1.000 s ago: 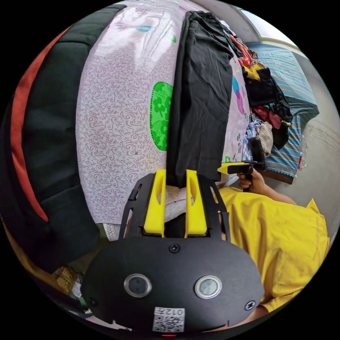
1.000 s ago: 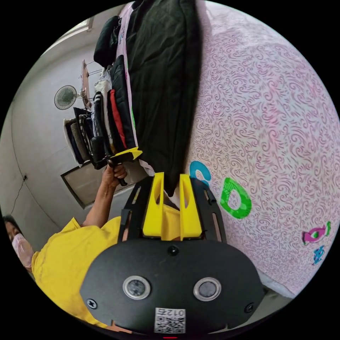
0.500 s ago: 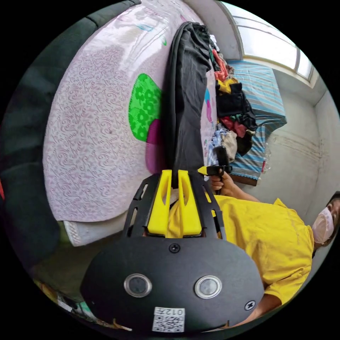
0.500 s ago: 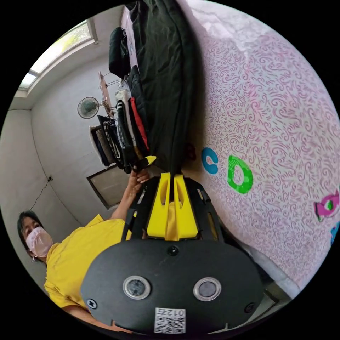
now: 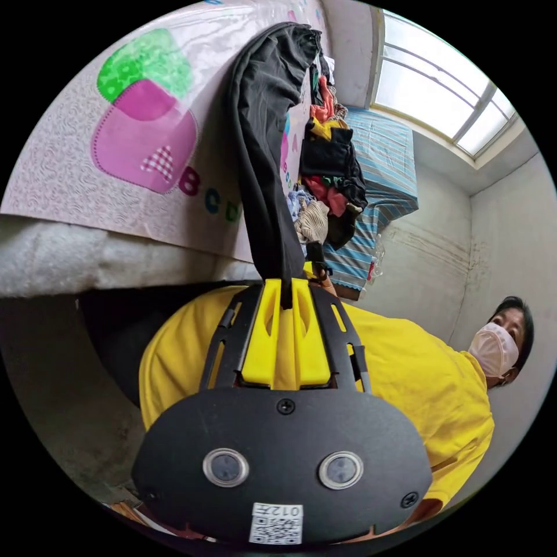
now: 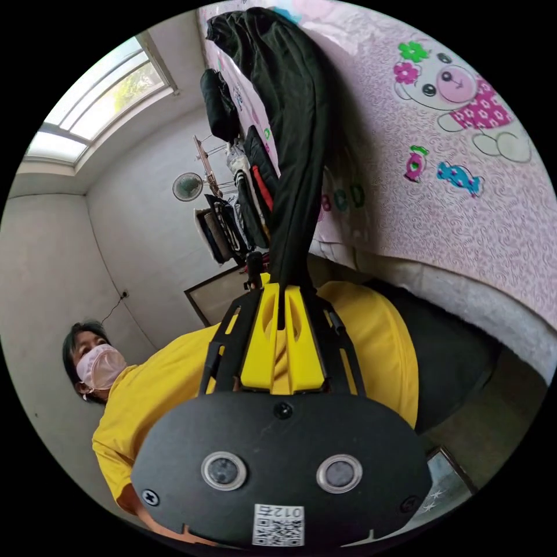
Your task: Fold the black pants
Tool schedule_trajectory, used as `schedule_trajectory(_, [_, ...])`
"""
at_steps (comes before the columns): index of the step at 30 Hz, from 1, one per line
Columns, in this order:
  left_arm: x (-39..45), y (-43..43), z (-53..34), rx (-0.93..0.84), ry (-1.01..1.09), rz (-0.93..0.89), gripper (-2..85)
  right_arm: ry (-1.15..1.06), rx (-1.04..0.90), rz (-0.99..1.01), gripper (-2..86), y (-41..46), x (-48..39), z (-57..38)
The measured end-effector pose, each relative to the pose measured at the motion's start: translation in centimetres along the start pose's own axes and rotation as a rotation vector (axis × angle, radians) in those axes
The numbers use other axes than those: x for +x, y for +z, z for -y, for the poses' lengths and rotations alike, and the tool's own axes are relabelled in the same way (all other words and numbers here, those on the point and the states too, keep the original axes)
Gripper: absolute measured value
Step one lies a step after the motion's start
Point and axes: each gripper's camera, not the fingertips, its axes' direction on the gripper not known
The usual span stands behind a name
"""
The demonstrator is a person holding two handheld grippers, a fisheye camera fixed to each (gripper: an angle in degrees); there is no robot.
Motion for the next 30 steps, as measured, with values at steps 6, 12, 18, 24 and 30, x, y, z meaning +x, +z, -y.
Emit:
schedule_trajectory(6, [2.0,1.8,-0.5,-0.011,0.028,0.012,1.8,-0.004,0.005,0.026,0.9,-2.9,-0.5,-1.4])
schedule_trajectory(12, [3.5,1.5,2.4,0.022,0.062,-0.035,2.0,-0.076,0.049,0.061,0.9,-4.5,-2.5,0.5])
schedule_trajectory(18, [6.2,0.3,10.2,0.079,0.131,-0.081,2.3,-0.157,0.136,0.116,0.9,-6.4,-5.6,5.9])
schedule_trajectory(24, [7.9,-0.1,21.3,0.070,0.146,-0.052,2.9,-0.170,0.208,0.128,1.3,-8.4,-8.3,14.9])
schedule_trajectory(30, [4.9,0.7,31.4,0.059,0.022,-0.038,4.9,-0.042,0.295,0.028,3.1,-9.2,-7.7,23.8])
